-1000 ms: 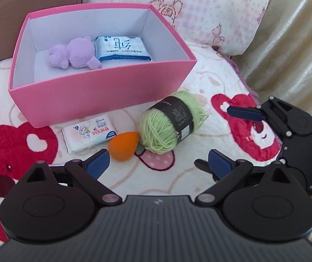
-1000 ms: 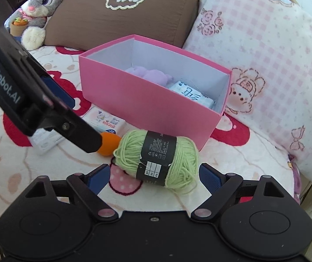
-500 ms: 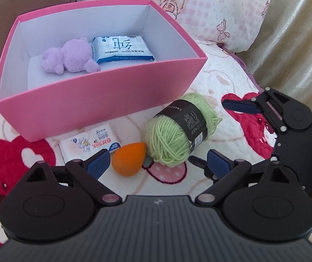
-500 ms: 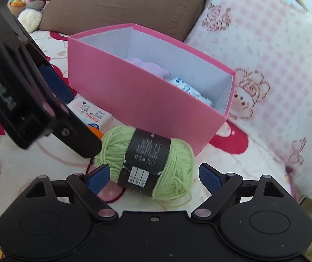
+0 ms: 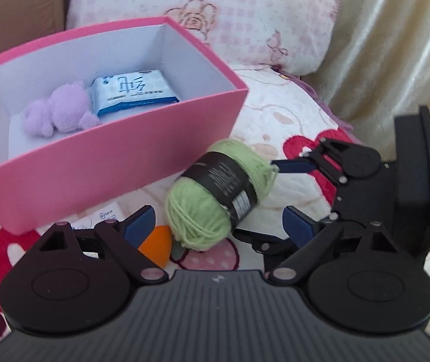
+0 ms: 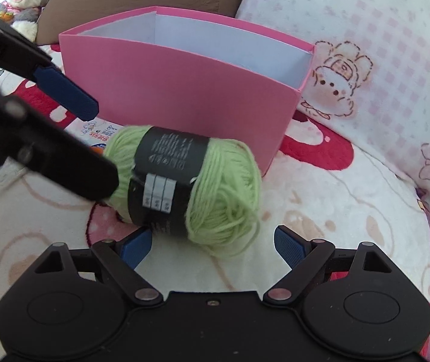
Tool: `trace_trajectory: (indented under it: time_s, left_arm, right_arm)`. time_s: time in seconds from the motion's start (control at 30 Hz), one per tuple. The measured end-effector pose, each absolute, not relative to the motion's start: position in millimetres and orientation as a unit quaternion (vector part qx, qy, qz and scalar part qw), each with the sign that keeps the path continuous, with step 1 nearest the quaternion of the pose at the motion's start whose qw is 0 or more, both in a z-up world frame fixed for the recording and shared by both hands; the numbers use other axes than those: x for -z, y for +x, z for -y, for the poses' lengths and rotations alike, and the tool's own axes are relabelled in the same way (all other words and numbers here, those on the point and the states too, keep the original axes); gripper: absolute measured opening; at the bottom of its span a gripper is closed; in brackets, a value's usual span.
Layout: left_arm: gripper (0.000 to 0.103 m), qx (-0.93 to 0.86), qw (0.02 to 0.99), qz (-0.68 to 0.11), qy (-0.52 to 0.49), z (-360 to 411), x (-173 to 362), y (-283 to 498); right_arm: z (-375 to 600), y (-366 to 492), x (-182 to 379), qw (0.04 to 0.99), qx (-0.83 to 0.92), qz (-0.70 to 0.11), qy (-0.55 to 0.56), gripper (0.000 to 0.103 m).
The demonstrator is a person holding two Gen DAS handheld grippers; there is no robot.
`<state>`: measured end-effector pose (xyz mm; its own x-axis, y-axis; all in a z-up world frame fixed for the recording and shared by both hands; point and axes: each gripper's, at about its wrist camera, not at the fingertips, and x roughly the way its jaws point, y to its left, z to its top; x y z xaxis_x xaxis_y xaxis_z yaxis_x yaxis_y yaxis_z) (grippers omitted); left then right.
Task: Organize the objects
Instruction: 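Close the left gripper around the green yarn ball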
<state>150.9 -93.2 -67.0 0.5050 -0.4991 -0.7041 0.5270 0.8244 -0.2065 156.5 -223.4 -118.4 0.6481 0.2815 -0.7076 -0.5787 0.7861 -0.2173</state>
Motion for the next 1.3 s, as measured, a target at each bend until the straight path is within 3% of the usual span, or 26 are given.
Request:
trace_trajectory:
  time_s: [0.23,0.63,0.67,0.73,0.77,1.0,1.3]
  left_arm:
    - [0.091,0.296,0.868,-0.396,0.035,100,75,154]
    - [0.091,0.297,0.856,-0.423,-0.033,86,85,169]
    - [0.090,0.296,0.855,-0.424,-0.037,85,85,169]
    - [0.070,0.307,0.846,-0.434,-0.050,84,87,172]
    - [0.068,0.309,0.840,-0.442,-0.059,84,88,174]
    - [0.064,0.298,0.826,-0.462,-0.123,78,96,183]
    - [0.064,0.302,0.821,-0.466,-0.132,80,96,185]
  right_arm:
    - [220,146,123,0.872,-0.278,-0.325,-0.237,0.091]
    - [220,155,132,0.876,-0.281,-0.319,-0.229,0.094]
    - [220,155,132,0.876,-0.282,-0.319,-0.225,0.094]
    - [221,155,130,0.879,-0.284,-0.317,-0.217,0.094]
    - [221,154,128,0.879,-0.289,-0.315,-0.210,0.094]
    - [217,149,124,0.880,-0.296,-0.316,-0.196,0.094]
    - [219,151,121,0.878,-0.301,-0.337,-0.154,0.096]
